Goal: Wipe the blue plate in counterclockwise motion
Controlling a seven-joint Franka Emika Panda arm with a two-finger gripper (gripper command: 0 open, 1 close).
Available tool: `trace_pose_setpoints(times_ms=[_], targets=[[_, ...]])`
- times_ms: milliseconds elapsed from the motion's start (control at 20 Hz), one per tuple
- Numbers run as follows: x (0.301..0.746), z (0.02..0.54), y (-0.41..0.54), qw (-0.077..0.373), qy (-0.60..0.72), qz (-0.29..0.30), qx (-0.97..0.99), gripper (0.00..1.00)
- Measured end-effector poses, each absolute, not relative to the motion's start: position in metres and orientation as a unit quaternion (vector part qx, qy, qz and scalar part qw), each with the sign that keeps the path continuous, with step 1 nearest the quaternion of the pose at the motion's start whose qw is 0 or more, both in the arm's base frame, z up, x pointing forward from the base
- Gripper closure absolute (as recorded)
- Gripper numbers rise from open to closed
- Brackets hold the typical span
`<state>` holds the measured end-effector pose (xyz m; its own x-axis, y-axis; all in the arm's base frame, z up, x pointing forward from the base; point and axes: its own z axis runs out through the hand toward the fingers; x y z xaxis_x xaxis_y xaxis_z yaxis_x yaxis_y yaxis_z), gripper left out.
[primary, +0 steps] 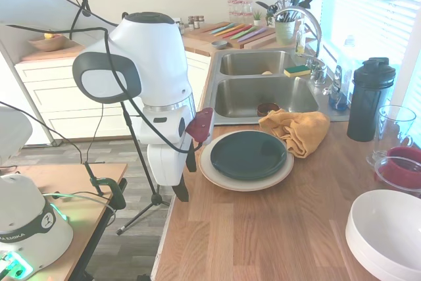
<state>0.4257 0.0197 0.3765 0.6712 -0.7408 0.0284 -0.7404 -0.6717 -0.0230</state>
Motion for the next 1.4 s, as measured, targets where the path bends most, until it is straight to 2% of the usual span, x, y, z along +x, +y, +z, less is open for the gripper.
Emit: trace_pose_setpoints(times_ms=[300, 600, 1400], targets=[[0.427, 0.38, 0.021, 0.008, 0.409, -0.014, -0.913, 0.0], [0.439, 0.412, 0.034, 0.012, 0.407, -0.031, -0.913, 0.0], [0.451, 0.502, 0.169, 0.027, 0.37, -0.104, -0.923, 0.0]])
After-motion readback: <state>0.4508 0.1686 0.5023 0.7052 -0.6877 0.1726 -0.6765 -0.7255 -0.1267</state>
